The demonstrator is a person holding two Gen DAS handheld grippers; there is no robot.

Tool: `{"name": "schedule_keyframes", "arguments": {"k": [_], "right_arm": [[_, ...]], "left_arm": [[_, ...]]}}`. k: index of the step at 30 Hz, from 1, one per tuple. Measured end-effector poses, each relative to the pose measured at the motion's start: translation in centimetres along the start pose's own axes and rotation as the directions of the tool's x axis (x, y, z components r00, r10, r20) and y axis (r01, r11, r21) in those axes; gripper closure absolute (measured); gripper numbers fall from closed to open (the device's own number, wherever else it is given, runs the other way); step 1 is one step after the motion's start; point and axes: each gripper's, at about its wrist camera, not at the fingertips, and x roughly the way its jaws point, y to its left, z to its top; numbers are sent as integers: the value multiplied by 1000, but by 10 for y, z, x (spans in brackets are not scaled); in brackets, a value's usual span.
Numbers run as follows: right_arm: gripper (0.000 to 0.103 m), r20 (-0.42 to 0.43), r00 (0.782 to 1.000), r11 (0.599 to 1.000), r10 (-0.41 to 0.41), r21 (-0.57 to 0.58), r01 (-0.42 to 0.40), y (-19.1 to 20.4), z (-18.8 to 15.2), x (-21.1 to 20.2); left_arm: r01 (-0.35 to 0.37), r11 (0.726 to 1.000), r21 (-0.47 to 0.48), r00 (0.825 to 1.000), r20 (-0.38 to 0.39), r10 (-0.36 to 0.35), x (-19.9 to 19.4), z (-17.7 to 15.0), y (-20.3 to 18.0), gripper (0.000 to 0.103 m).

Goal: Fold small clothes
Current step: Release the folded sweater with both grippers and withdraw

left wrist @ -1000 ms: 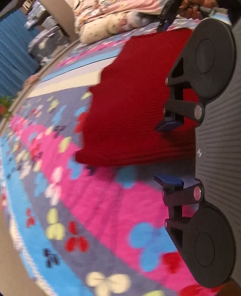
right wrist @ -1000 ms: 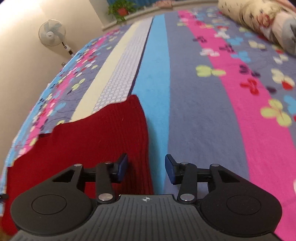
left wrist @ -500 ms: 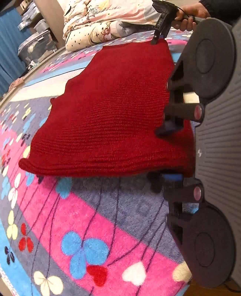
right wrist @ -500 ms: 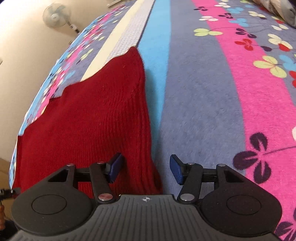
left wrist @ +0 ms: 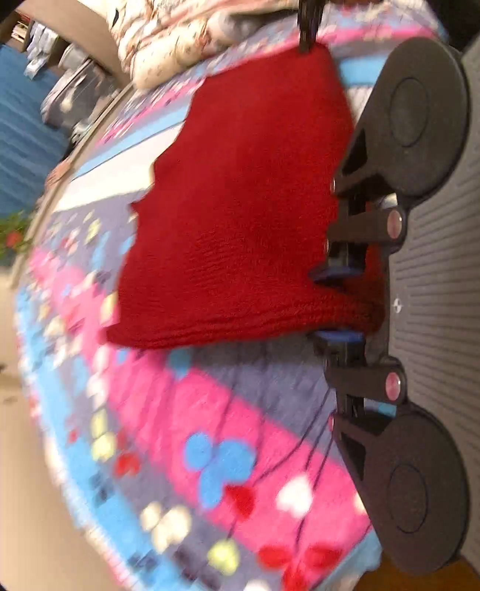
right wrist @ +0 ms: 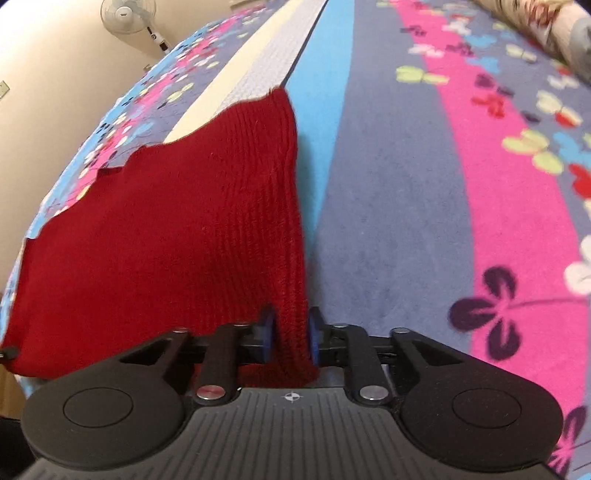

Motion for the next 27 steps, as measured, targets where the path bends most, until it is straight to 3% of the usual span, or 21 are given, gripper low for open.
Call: {"name": "schedule_keyframes", "arguments": {"k": [2, 4, 6, 7, 12, 17, 24, 27], "right_arm": [[68, 66, 997, 998, -43, -31, 45, 3, 4, -12], [67, 131, 989, 996, -73, -43, 79, 5, 6, -25], [67, 180, 980, 994, -84, -49, 94, 3, 9, -34], [67, 197, 977, 994, -85, -51, 96, 3, 10, -38], [66, 220, 972, 994, -77, -59, 92, -1, 18, -41], [62, 222, 972, 993, -71, -75, 90, 4, 21, -41], [60, 221, 970, 987, -98, -102, 123, 7, 19, -41], [60, 217, 971, 988, -104, -92, 127, 3, 19, -41]], "left_arm": [[-44, 999, -15, 997, 66, 45, -14, -8, -6, 62], [-24, 998, -66, 995, 93, 30, -26, -16, -11, 57], [-24, 993, -113, 994, 107, 37, -31, -21, -20, 41], [-36, 991, -132, 992, 114, 51, -33, -24, -25, 41], [-88, 965, -247, 989, 97, 115, -32, -30, -44, 38], [-150, 950, -274, 981, 75, 177, -25, -40, -59, 37], [-54, 951, -306, 995, 64, 77, -4, -56, -62, 33], [-22, 932, -361, 998, 47, 42, 8, -60, -54, 33]]}}
